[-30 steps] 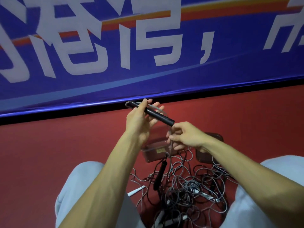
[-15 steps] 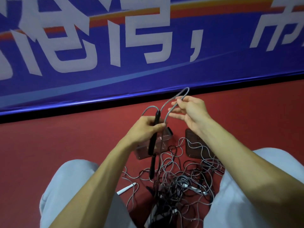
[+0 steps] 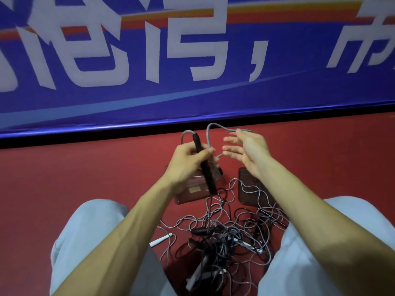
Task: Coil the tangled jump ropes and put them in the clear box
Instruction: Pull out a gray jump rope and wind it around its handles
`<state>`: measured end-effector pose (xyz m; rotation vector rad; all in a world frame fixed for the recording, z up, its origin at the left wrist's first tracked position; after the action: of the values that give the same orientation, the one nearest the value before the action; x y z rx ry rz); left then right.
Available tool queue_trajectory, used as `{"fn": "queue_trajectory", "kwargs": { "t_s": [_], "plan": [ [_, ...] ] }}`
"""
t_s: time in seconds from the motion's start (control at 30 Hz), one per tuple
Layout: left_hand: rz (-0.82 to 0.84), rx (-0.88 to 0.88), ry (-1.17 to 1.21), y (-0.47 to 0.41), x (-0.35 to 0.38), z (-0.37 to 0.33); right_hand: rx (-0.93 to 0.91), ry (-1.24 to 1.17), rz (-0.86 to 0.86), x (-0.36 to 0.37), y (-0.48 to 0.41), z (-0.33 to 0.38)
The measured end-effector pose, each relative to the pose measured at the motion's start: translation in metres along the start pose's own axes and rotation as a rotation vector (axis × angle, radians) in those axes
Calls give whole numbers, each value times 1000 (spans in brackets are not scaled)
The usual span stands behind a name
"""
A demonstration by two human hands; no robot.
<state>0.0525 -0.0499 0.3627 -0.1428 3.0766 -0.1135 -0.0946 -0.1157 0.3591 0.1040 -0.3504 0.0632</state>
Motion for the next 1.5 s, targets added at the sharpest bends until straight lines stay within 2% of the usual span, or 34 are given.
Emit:
{"fn": "queue_trajectory", "kwargs": {
  "t_s": [0.1,0.2,0.23,0.3,0.37,0.43,0.57,0.7,0.9,1.03,1.1,1.17,1.33,1.4,1.5],
  "plan": [
    [-104,-9,261,-3,-14,-9,-1,370,166,19,7,-11],
    [-131,22,472,-6,-25,-17,-40,728,417,42,18,-28],
    [-142,36,523,-7,-29,-19,-37,804,505,48,22,-37],
    [-175,49,618,-8,-38,-20,-28,788,603,57,28,-50],
    [-205,57,707,-9,-44,-22,-36,698,558,58,24,-51],
    [-246,75,752,-9,-52,-25,-78,665,432,53,17,-43],
    [-346,79,659,-9,-68,-18,-221,577,208,38,13,-18],
    [-345,20,291,-11,-63,-7,-296,290,146,34,18,11],
    [11,95,-371,-12,-11,2,-387,-91,103,22,22,51],
    [131,195,-768,-8,11,9,-333,-345,73,7,18,60],
    [196,224,-749,-4,23,11,-310,-414,53,1,15,61],
    [217,172,-640,1,31,13,-274,-455,33,-4,11,57],
    [75,140,-537,-4,24,15,-175,-409,5,-8,4,44],
    [5,103,-361,-4,16,10,-166,-322,-4,-9,5,43],
    [-61,29,-3,-1,8,3,-171,-65,31,-2,9,39]
  ]
}}
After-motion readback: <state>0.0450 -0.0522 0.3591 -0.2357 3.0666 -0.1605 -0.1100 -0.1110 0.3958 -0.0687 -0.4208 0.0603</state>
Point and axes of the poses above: each hand's wrist, its own y-axis away from the middle knuckle, its own x-axis out of the palm, z = x × y, the point moved 9 cm from there along -y, towards the middle knuckle, and after that the axes turned 5 degrees about -y, right-handed, at the moved point
